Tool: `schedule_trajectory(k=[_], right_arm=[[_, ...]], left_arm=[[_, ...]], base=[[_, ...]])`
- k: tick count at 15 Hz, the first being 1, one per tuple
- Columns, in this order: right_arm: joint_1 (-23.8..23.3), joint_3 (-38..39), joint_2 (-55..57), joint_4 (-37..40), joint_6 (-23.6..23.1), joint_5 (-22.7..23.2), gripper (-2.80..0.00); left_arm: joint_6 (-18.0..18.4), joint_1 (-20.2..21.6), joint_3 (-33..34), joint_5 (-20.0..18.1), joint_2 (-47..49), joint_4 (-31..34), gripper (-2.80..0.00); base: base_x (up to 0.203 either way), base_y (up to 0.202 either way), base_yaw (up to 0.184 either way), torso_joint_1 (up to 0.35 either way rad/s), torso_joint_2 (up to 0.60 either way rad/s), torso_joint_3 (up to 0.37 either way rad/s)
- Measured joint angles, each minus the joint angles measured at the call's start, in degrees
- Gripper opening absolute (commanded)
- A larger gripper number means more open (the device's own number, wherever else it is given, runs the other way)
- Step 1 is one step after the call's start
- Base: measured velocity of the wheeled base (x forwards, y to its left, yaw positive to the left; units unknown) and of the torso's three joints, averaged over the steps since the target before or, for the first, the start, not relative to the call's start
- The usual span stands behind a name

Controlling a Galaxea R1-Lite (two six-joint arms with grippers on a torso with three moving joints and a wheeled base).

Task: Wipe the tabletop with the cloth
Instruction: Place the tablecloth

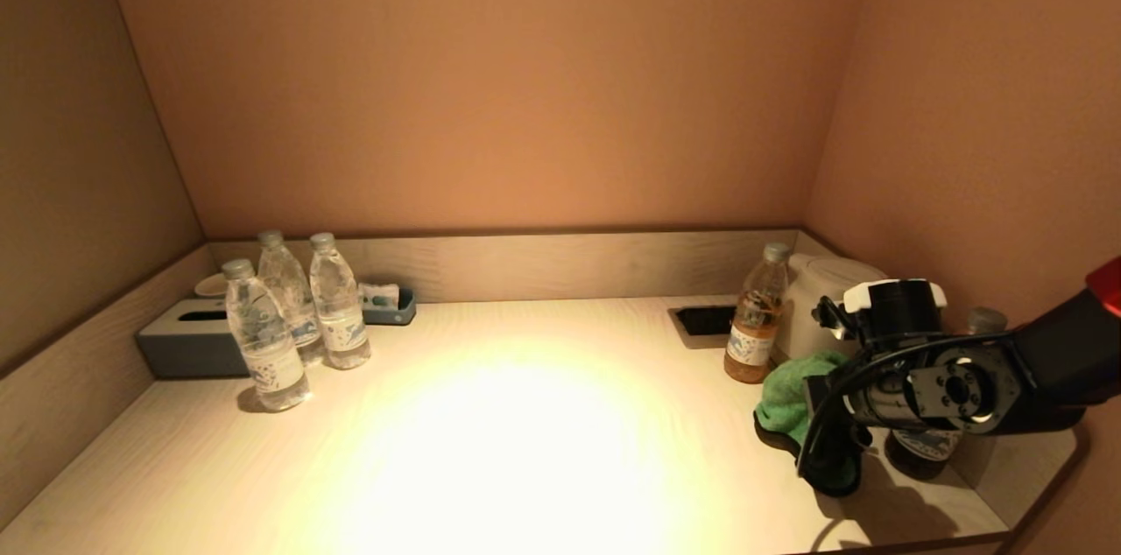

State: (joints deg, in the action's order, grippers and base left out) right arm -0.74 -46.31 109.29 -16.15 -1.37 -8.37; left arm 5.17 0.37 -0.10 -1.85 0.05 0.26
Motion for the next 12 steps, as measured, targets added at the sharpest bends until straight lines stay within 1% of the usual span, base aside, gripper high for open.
schedule_trajectory(k=[6,7,10,12], right_arm=[[0.04,-0.03,-0.89,0.06,0.13,-0.03,0.0],[0.06,0.1,-1.62,0.06,0.02,-0.05,-2.8],[0.42,0.48,-3.7,0.06,-0.09,0.2,-2.8],[1.62,1.94,-6.74,0.18,-0.03,0.79,-2.8]], left_arm=[[0.0,0.05,0.0,0.01,0.0,-0.01,-2.8],[-0.02,0.05,0.0,0.01,0.0,-0.01,-2.8],[0.01,0.05,0.0,-0.01,0.0,0.01,-2.8],[0.0,0.04,0.0,-0.01,0.0,0.0,-2.8]], base=[[0.0,0.0,0.0,0.0,0.0,0.0],[0.0,0.0,0.0,0.0,0.0,0.0],[0.0,0.0,0.0,0.0,0.0,0.0],[0.0,0.0,0.0,0.0,0.0,0.0]])
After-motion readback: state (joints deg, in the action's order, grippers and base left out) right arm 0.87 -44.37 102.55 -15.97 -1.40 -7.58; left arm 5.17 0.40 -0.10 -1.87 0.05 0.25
